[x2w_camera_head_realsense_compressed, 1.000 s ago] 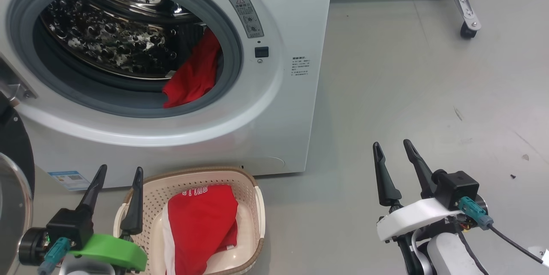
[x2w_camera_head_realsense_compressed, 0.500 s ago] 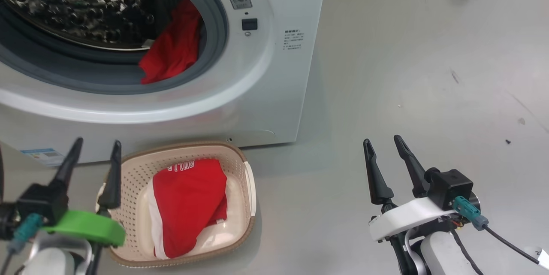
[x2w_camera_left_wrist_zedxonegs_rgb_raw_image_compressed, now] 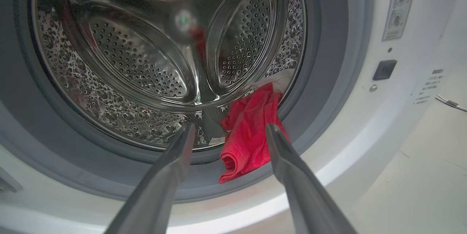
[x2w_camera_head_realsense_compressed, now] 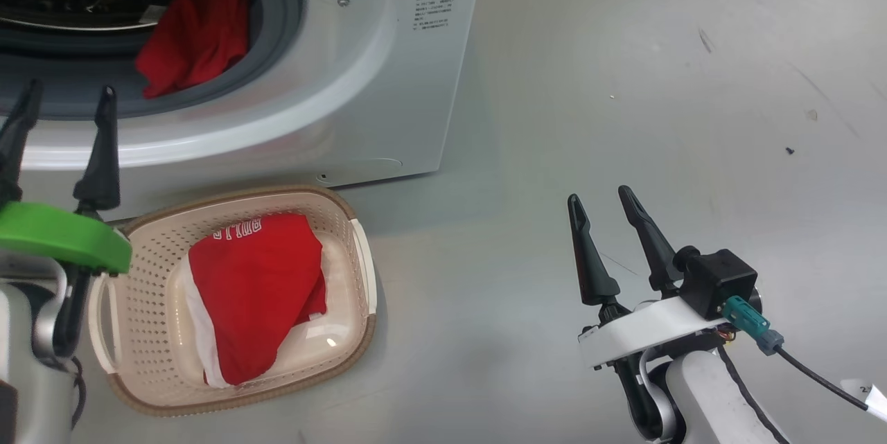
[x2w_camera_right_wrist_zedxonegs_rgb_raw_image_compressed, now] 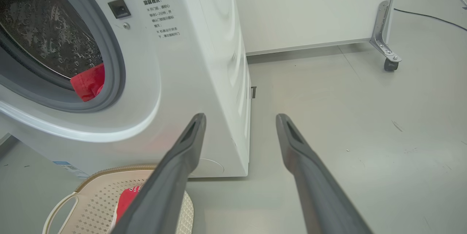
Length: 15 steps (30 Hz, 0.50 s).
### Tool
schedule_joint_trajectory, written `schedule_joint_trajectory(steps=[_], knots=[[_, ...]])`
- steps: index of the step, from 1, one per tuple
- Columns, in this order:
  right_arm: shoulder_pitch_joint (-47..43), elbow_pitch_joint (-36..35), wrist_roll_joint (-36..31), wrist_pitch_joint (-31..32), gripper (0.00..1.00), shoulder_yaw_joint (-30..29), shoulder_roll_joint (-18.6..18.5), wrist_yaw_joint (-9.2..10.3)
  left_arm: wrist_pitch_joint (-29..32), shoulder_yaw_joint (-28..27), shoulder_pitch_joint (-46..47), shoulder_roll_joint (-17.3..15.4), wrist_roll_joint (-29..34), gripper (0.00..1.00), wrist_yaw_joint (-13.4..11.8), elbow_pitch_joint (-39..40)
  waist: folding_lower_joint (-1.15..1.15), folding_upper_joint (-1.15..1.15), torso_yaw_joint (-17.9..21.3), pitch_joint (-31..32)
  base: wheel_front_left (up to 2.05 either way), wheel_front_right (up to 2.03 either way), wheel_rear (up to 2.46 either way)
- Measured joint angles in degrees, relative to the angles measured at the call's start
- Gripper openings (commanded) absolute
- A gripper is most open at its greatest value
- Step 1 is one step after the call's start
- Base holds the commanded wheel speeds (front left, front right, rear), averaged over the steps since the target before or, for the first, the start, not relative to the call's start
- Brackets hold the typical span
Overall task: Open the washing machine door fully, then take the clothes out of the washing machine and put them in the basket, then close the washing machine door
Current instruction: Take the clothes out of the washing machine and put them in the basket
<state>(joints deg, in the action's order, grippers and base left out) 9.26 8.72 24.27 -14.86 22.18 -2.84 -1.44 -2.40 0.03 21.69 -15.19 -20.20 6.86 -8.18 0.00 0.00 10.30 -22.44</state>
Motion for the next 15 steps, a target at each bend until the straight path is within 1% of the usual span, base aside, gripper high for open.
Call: schedule_joint_trajectory(steps=[6, 8, 15], knots=[[1.46, -1.22, 0.46, -0.01, 1.0, 0.98, -0.01, 0.19, 6.06, 0.14, 6.73, -1.92, -1.91, 1.0, 0.01, -0.43, 0.0, 0.0, 2.4, -3.84, 0.0, 0.0, 0.0], [2.25, -1.76, 1.01, -0.01, 1.0, 1.38, -0.01, 0.58, 7.93, 0.0, 8.78, -2.64, -2.5, 1.0, 0.01, -0.79, 0.0, 0.0, 3.18, -5.16, 0.0, 0.0, 0.0], [4.49, -3.09, 2.07, -0.01, 1.0, 3.59, 0.0, 1.11, 13.01, 0.49, 14.99, -4.16, -3.45, 1.0, 0.02, -4.08, 0.0, 0.0, 5.99, -9.29, 0.0, 0.0, 0.0]])
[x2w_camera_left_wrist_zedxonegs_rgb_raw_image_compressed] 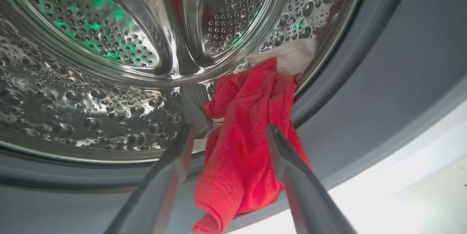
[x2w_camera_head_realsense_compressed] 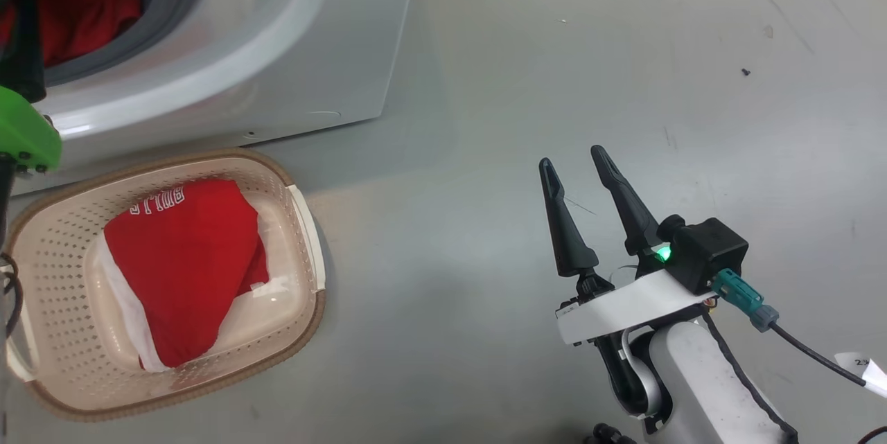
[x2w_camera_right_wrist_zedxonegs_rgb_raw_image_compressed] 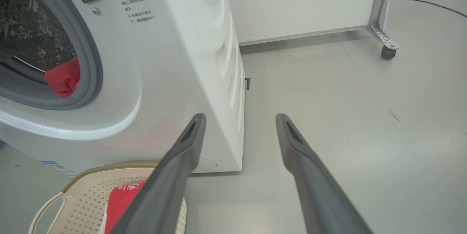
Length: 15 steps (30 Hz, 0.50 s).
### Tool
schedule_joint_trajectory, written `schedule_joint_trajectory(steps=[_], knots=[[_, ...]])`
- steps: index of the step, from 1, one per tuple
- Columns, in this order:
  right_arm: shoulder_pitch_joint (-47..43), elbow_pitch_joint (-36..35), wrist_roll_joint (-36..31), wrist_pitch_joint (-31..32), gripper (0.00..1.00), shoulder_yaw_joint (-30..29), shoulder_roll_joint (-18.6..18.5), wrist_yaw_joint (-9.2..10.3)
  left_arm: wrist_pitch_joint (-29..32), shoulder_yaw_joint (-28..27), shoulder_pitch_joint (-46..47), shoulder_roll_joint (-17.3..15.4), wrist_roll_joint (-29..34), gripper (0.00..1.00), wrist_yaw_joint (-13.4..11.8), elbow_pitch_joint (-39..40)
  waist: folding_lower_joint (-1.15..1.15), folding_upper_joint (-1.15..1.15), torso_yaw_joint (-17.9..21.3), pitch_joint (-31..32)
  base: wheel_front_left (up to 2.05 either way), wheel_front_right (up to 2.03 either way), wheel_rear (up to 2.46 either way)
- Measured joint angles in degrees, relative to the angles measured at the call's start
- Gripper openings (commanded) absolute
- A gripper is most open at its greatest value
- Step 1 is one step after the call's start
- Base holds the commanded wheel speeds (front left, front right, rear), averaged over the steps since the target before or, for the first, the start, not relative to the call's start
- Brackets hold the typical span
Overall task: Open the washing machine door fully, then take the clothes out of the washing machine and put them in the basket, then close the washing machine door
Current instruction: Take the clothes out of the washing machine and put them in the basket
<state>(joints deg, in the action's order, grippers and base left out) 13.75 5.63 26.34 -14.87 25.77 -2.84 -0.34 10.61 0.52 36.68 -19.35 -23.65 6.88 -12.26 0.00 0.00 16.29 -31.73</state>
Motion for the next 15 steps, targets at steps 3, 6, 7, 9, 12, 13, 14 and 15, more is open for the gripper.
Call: schedule_joint_trajectory(steps=[3, 6, 7, 9, 12, 13, 14, 15], knots=[[0.14, -0.32, 1.64, 0.0, 1.0, 0.56, 0.01, 0.07, 2.38, 0.27, 2.22, -0.33, 0.01, 1.0, 0.0, -2.04, 0.0, 0.0, 1.18, -1.36, 0.0, 0.0, 0.0], [0.41, -0.83, 2.38, 0.01, 1.0, 0.65, 0.0, 0.53, 4.58, 0.38, 4.07, -1.27, 0.29, 1.0, 0.0, -4.17, 0.0, 0.0, 2.18, -2.53, 0.0, 0.0, 0.0], [0.7, -0.98, 2.38, 0.01, 1.0, 0.71, 0.0, 0.56, 5.28, 0.32, 4.68, -1.54, 0.3, 1.0, -0.01, -4.68, 0.0, 0.0, 2.49, -2.89, 0.0, 0.0, 0.0], [1.46, -1.34, 2.41, 0.0, 1.0, 0.87, 0.02, 0.94, 6.64, 0.25, 6.12, -1.7, 0.3, 1.0, -0.03, -5.95, 0.0, 0.0, 3.04, -3.55, 0.0, 0.0, 0.0], [2.05, -1.55, 2.77, 0.0, 1.0, 1.24, 0.02, 1.07, 8.15, 0.31, 7.98, -2.35, 1.19, 1.0, -0.36, -7.69, 0.0, 0.0, 3.79, -4.4, 0.0, 0.0, 0.0], [2.22, -1.56, 2.91, 0.0, 1.0, 1.44, 0.02, 1.07, 8.68, 0.3, 8.49, -2.81, 1.34, 1.0, -0.56, -8.08, 0.0, 0.0, 4.03, -4.64, 0.0, 0.0, 0.0], [2.25, -1.6, 2.91, 0.0, 1.0, 1.58, 0.02, 1.09, 9.22, 0.31, 9.06, -3.13, 1.55, 1.0, -0.57, -8.61, 0.0, 0.0, 4.25, -4.86, 0.0, 0.0, 0.0], [2.25, -1.6, 2.94, 0.0, 1.0, 1.79, 0.02, 1.1, 9.71, 0.2, 9.67, -3.27, 1.55, 1.0, -0.63, -9.28, 0.0, 0.0, 4.45, -5.07, 0.0, 0.0, 0.0]])
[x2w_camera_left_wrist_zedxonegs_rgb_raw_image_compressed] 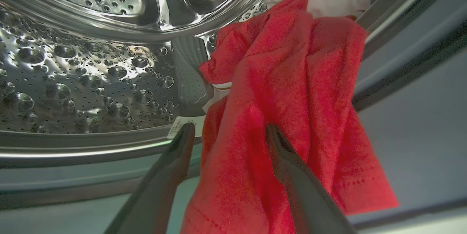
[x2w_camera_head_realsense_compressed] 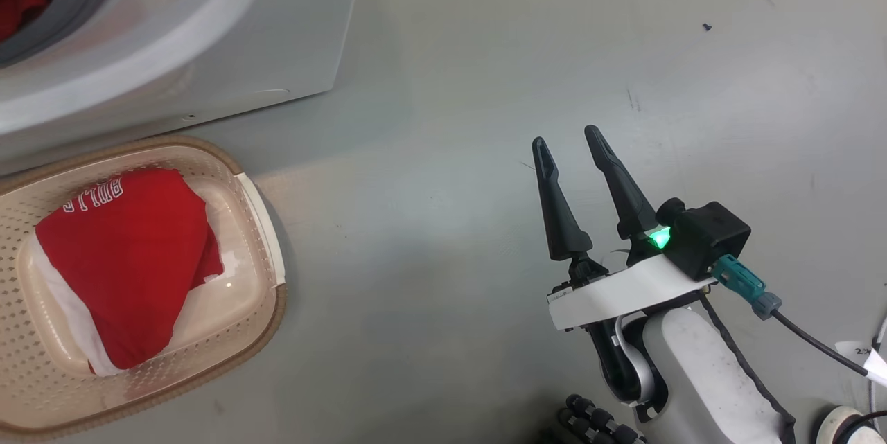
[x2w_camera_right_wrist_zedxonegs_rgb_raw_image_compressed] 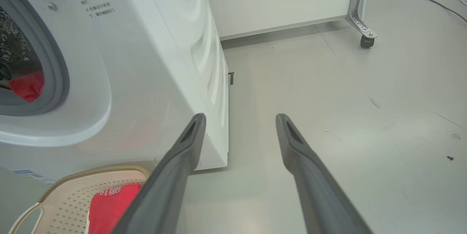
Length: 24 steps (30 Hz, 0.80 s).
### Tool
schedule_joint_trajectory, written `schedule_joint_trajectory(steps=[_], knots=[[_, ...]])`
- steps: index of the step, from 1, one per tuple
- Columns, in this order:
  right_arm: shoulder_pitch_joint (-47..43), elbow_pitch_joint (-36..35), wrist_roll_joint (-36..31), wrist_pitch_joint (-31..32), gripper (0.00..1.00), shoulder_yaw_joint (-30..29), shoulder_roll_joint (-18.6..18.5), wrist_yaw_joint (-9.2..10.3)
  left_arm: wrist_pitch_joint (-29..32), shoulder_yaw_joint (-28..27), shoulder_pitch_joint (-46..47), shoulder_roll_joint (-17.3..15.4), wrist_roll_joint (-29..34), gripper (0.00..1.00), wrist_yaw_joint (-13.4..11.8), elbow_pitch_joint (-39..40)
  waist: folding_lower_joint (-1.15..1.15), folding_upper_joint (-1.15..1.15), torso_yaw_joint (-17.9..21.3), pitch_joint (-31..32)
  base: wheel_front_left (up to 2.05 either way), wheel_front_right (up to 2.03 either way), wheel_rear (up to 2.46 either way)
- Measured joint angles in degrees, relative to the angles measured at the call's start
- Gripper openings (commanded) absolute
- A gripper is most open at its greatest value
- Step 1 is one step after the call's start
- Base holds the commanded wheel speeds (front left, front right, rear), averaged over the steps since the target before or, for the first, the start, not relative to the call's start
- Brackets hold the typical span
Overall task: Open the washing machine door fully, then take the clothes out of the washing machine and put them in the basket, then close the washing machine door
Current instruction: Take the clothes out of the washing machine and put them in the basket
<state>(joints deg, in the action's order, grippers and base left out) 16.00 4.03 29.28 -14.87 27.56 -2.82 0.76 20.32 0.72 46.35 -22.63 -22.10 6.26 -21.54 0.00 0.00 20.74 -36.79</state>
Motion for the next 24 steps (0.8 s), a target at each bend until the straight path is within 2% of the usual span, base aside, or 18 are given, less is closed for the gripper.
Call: schedule_joint_trajectory(steps=[6, 21, 22, 23, 24], knots=[[0.05, -0.05, 0.31, 0.01, 1.0, 0.23, 0.01, 0.91, 2.42, 1.19, 3.33, 0.38, -0.38, 1.0, 0.02, -2.7, 0.0, 0.0, 0.86, -0.93, 0.0, 0.0, 0.0], [1.19, -0.34, 0.47, 0.0, 1.0, 1.12, 0.02, 1.48, 4.64, 2.26, 8.76, 1.4, -0.99, 1.0, 0.02, -7.05, 0.0, 0.0, 1.65, -1.87, 0.0, 0.0, 0.0], [1.19, -0.34, 0.47, 0.0, 1.0, 1.18, 0.03, 1.48, 4.85, 2.33, 9.18, 1.33, -0.99, 0.91, 0.02, -7.39, 0.0, 0.0, 1.69, -1.94, 0.0, 0.0, 0.0], [1.2, -0.34, 0.49, 0.0, 1.0, 1.22, 0.03, 1.49, 4.85, 2.4, 9.62, 1.32, -0.99, 0.49, 0.02, -7.7, 0.0, 0.0, 1.73, -2.01, 0.0, 0.0, 0.0], [1.22, -0.34, 0.52, 0.0, 1.0, 1.23, 0.02, 1.49, 4.86, 2.5, 9.98, 1.34, -0.99, 0.2, 0.02, -7.92, 0.0, 0.0, 1.76, -2.06, 0.0, 0.0, 0.0]])
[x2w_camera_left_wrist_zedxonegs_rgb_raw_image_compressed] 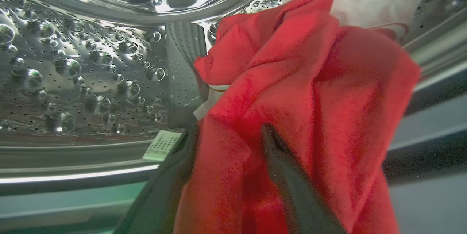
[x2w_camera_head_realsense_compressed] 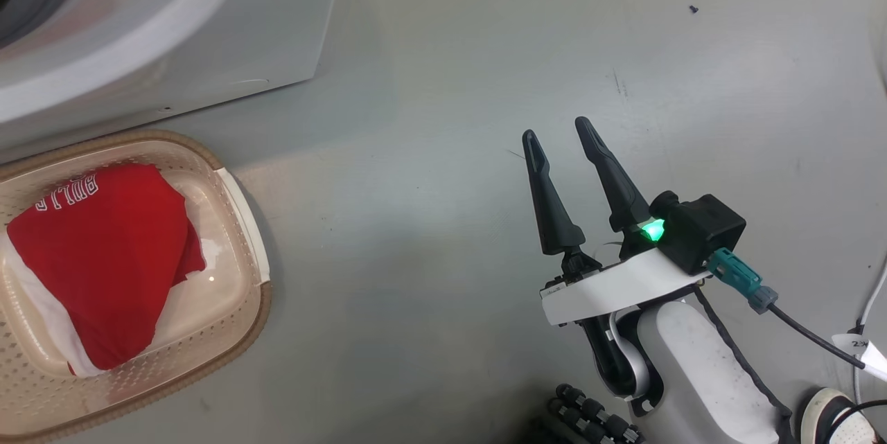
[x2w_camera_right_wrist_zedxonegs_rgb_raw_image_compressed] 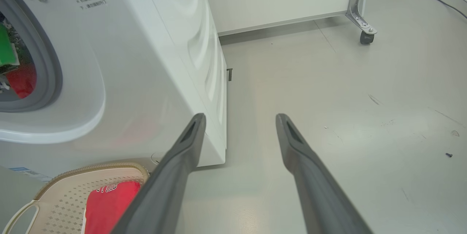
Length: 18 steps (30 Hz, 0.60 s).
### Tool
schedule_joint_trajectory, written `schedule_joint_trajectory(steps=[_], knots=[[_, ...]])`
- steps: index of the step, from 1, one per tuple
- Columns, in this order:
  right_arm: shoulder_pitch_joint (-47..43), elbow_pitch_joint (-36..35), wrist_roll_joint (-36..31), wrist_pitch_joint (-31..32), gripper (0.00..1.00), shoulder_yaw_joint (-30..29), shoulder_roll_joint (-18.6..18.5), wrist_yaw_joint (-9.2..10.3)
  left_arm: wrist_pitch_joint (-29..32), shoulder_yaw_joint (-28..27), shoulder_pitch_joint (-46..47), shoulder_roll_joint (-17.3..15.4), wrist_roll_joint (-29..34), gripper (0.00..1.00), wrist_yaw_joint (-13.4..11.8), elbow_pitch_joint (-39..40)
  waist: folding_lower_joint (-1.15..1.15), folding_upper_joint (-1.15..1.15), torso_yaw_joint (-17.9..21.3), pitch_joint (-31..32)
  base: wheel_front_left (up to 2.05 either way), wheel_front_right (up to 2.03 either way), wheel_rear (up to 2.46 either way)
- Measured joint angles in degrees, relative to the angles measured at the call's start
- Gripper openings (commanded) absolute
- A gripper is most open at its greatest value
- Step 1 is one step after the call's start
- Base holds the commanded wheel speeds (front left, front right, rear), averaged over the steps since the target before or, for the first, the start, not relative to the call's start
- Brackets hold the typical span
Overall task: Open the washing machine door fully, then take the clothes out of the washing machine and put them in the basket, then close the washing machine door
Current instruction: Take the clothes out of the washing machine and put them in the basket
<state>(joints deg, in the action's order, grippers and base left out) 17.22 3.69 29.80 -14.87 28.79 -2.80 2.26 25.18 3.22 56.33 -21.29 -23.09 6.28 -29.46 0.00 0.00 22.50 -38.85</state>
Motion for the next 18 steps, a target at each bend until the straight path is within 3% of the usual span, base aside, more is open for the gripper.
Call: schedule_joint_trajectory(steps=[1, 8, 18], knots=[[0.06, 0.0, 0.01, 0.0, 1.0, 0.01, 0.01, 0.01, -0.01, 0.13, 0.23, 0.02, 0.0, 0.0, 0.0, -0.22, 0.0, 0.0, 0.02, -0.04, 0.0, 0.0, 0.0], [0.75, 0.02, 0.0, 0.0, 1.0, -0.22, 0.0, 0.43, -0.25, 0.73, 1.04, 0.45, 0.0, 0.0, 0.09, -1.86, 0.0, 0.0, -0.1, -0.11, 0.0, 0.0, 0.0], [1.2, 0.51, -0.71, 0.01, 1.0, -1.67, 0.0, 0.93, -5.08, 2.31, 1.2, 2.3, 0.41, 0.0, 0.43, -4.5, 0.0, 0.0, -1.6, 1.01, 0.0, 0.0, 0.0]])
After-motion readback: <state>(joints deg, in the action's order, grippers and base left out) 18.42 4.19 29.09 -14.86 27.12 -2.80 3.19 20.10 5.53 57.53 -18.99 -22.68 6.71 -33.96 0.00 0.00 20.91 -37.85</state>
